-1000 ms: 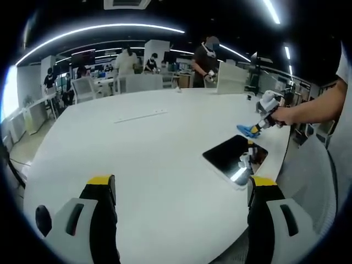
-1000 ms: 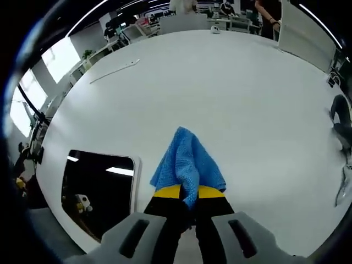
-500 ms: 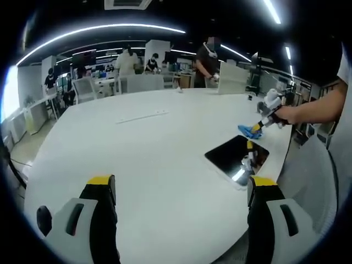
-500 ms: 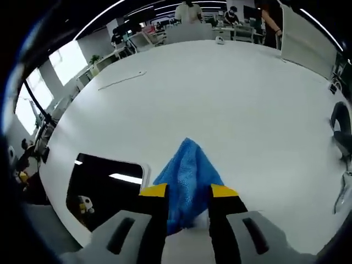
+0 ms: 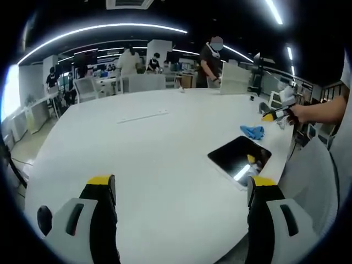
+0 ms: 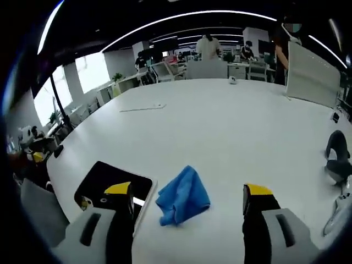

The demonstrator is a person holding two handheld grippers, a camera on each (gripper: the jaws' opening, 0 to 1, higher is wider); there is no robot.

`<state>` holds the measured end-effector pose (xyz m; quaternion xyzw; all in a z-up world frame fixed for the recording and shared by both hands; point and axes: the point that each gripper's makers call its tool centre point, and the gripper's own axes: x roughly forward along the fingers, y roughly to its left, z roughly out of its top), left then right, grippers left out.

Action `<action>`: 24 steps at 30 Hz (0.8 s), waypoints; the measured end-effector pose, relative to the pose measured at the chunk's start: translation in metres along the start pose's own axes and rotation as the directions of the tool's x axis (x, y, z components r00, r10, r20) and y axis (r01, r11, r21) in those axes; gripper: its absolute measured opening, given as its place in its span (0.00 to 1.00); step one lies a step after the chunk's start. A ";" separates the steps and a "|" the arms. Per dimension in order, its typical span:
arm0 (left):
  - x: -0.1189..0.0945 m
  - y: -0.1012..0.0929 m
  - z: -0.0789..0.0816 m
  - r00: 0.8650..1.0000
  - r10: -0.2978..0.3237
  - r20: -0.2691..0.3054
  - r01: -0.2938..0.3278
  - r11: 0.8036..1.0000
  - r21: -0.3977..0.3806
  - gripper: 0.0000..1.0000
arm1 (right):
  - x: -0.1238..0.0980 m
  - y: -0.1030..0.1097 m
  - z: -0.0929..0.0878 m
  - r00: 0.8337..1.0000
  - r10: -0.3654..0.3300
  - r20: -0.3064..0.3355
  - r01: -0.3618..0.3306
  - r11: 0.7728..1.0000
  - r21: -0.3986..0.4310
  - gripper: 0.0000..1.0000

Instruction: Wipe the mirror surface with the cleaning cloth until all visible marks leave the cleaned area.

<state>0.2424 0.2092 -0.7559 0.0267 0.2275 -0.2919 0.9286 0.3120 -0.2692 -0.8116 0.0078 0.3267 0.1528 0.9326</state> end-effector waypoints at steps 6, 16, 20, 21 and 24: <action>0.003 0.003 0.003 1.000 0.002 0.008 -0.002 1.000 0.007 0.99 | -0.016 -0.003 -0.016 1.000 -0.006 0.013 0.006 1.000 0.006 0.91; 0.001 0.001 0.003 1.000 0.012 0.012 -0.013 1.000 0.011 0.99 | -0.027 0.001 -0.037 1.000 -0.002 -0.007 0.003 1.000 0.015 0.96; -0.001 0.002 0.002 1.000 0.016 0.014 -0.016 1.000 0.008 0.99 | -0.026 0.001 -0.042 1.000 0.007 -0.021 -0.007 1.000 0.019 0.98; -0.002 0.003 0.001 1.000 0.018 0.013 -0.018 1.000 0.008 0.99 | -0.026 0.000 -0.043 1.000 0.007 -0.019 -0.006 1.000 0.025 0.98; -0.004 0.003 0.001 1.000 0.021 0.016 -0.021 1.000 0.008 0.99 | -0.026 -0.001 -0.043 1.000 0.001 -0.011 -0.001 1.000 0.031 0.98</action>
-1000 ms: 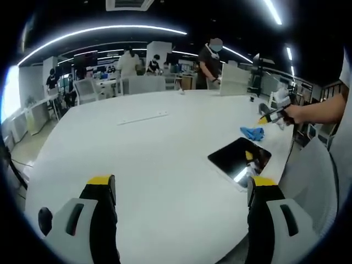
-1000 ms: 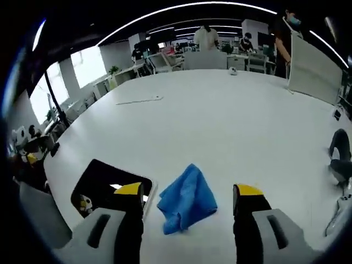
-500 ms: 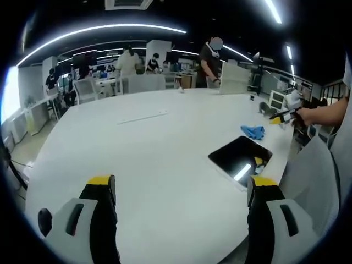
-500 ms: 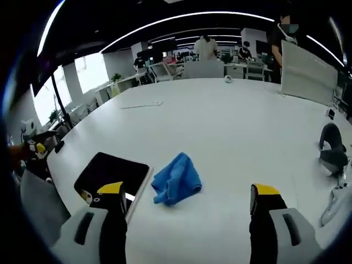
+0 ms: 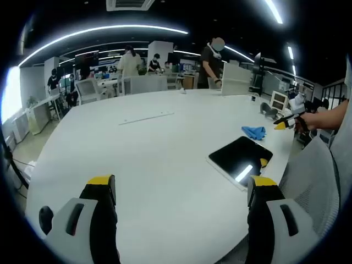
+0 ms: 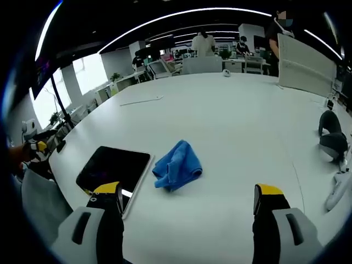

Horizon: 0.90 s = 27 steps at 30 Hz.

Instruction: Wipe the mirror surface with the cleaning cloth until all visible marks leave the cleaned area.

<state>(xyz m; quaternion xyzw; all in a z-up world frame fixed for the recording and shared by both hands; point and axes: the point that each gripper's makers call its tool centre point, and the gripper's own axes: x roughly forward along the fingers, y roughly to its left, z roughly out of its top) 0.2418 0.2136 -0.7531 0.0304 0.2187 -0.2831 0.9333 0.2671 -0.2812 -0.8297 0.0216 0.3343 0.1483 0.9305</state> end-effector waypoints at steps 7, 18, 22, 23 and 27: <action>-0.003 0.004 -0.003 1.000 0.008 -0.005 -0.008 1.000 0.002 0.99 | 0.003 0.002 0.005 1.000 0.008 0.013 -0.007 1.000 -0.010 0.97; -0.003 0.001 -0.002 1.000 0.008 -0.005 -0.008 1.000 0.003 0.99 | 0.002 0.003 0.006 1.000 0.011 0.017 -0.011 1.000 -0.004 0.97; -0.002 0.000 -0.001 1.000 0.005 -0.003 -0.005 1.000 0.003 0.99 | 0.003 0.000 0.006 1.000 0.010 0.019 -0.010 1.000 0.002 0.97; -0.002 0.000 -0.001 1.000 0.004 -0.003 -0.004 1.000 0.005 0.99 | 0.003 0.000 0.006 1.000 0.008 0.019 -0.008 1.000 -0.001 0.97; -0.001 -0.001 0.002 1.000 0.002 -0.002 -0.002 1.000 0.008 0.99 | 0.003 0.002 0.008 1.000 0.010 0.013 -0.010 1.000 -0.022 0.97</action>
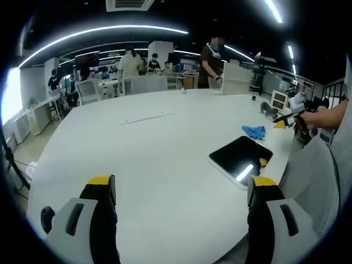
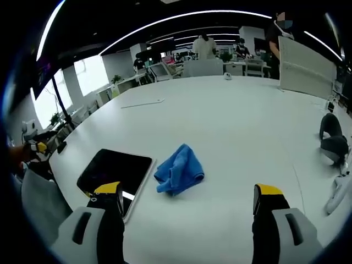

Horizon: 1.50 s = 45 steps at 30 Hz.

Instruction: Wipe the mirror surface with the cleaning cloth until all visible marks leave the cleaned area.

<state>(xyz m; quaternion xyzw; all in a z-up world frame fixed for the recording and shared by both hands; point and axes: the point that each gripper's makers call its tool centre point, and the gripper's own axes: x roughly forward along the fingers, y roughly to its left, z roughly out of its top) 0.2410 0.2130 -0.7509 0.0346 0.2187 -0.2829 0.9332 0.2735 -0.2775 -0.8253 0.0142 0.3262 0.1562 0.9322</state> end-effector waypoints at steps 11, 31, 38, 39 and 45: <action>0.000 0.001 -0.001 1.000 -0.002 -0.001 0.002 1.000 0.001 0.99 | 0.000 0.003 0.000 1.000 0.005 -0.003 -0.005 1.000 -0.005 0.98; -0.001 0.001 -0.005 1.000 0.001 -0.007 -0.001 1.000 -0.012 0.99 | -0.002 0.001 -0.006 1.000 0.014 -0.007 -0.014 1.000 0.014 0.98; 0.000 -0.001 -0.005 1.000 -0.004 -0.009 0.004 1.000 -0.010 0.99 | -0.001 0.002 -0.006 1.000 0.015 -0.005 -0.015 1.000 0.016 0.98; 0.001 -0.001 -0.005 1.000 -0.004 -0.009 0.004 1.000 -0.010 0.99 | -0.001 0.001 -0.006 1.000 0.015 -0.006 -0.015 1.000 0.015 0.98; 0.001 -0.001 -0.007 1.000 -0.007 -0.012 0.006 1.000 -0.011 0.99 | 0.000 0.000 -0.007 1.000 0.014 -0.006 -0.014 1.000 0.019 0.98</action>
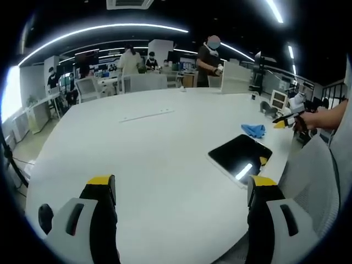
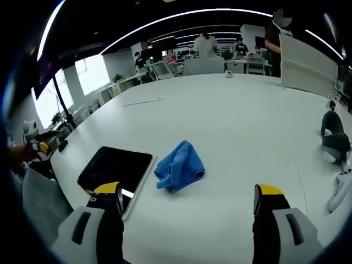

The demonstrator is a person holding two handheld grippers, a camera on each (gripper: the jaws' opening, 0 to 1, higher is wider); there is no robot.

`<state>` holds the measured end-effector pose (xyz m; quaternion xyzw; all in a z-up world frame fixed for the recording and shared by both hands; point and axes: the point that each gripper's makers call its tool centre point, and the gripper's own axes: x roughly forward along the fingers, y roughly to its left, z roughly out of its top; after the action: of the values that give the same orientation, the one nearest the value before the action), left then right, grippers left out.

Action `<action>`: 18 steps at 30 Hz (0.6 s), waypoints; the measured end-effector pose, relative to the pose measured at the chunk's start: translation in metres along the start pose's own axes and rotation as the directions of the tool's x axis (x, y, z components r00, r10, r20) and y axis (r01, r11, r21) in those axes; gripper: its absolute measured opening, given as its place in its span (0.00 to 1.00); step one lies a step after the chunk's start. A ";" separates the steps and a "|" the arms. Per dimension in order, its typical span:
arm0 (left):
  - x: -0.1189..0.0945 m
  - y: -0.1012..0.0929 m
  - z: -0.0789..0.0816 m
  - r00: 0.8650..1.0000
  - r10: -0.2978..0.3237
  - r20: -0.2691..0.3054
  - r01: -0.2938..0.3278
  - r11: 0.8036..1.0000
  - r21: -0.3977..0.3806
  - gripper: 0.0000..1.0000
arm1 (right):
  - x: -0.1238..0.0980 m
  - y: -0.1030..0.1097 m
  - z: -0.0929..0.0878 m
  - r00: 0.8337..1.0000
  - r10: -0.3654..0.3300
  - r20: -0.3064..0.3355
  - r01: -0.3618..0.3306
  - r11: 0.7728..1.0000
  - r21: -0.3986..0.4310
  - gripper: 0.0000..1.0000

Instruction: Wipe the mirror surface with the cleaning cloth until all visible marks leave the cleaned area.

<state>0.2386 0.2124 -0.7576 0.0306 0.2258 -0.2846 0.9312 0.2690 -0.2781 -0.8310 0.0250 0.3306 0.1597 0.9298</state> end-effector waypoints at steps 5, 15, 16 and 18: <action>0.001 -0.001 0.001 1.000 -0.001 0.000 0.001 1.000 0.001 0.99 | 0.001 -0.001 0.000 1.000 0.000 0.001 0.000 1.000 0.004 0.98; 0.002 0.000 0.001 1.000 -0.003 0.003 0.003 1.000 0.001 0.99 | -0.001 0.001 -0.001 1.000 0.000 -0.003 0.000 1.000 -0.009 0.98; 0.002 0.000 0.001 1.000 -0.002 0.001 0.002 1.000 0.002 0.99 | -0.001 0.001 -0.001 1.000 -0.002 -0.005 0.002 1.000 -0.013 0.98; 0.002 0.000 0.000 1.000 -0.002 -0.001 0.002 1.000 0.001 0.99 | -0.002 0.000 -0.002 1.000 -0.001 -0.008 0.000 1.000 -0.018 0.98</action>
<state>0.2403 0.2118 -0.7590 0.0309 0.2261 -0.2857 0.9307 0.2664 -0.2790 -0.8318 0.0157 0.3330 0.1626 0.9287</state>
